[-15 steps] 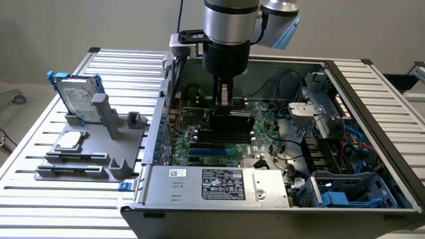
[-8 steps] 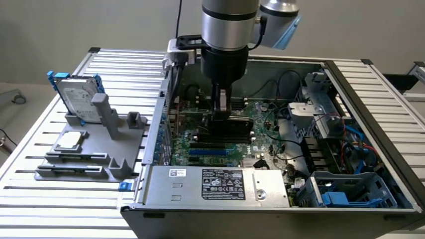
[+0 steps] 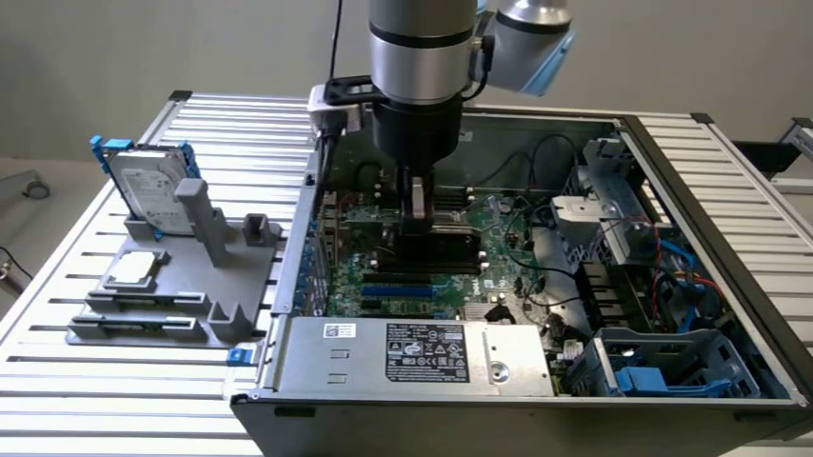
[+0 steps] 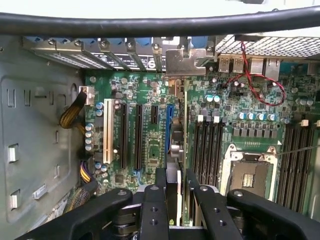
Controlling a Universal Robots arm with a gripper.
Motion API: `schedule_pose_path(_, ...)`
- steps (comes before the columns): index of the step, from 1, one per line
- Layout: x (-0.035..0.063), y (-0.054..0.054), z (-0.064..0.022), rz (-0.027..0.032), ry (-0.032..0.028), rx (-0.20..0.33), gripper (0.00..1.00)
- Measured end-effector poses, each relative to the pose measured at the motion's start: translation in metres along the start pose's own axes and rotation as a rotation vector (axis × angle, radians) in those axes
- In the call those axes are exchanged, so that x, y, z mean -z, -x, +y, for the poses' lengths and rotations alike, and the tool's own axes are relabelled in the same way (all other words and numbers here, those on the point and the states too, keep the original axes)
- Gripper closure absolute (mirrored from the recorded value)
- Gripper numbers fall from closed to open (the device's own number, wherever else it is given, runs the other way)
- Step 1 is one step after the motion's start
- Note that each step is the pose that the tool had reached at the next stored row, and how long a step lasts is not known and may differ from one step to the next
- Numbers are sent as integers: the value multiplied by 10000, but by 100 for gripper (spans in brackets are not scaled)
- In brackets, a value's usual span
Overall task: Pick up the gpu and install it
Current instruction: 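Insert the gpu into the slot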
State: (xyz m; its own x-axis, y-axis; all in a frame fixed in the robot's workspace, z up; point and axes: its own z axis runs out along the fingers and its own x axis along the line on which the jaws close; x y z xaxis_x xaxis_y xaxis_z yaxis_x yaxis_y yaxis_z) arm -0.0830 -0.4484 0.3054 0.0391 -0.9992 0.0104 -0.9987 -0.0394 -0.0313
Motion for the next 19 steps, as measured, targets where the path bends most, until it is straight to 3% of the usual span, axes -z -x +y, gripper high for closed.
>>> schedule_pose_path(2, -6, 3, 70, 11, -279, -3, 74)
schedule_pose_path(3, -7, 3, 87, 13, -327, -3, 74)
schedule_pose_path(7, -9, 0, 88, 7, -329, -4, 74)
schedule_pose_path(12, -86, -1, 91, 7, -313, -13, 74)
schedule_pose_path(15, -120, -5, 92, 4, -236, -13, 74)
schedule_pose_path(18, -136, -26, 94, 0, -108, -16, 74)
schedule_pose_path(19, -137, -31, 94, -1, -97, -15, 74)
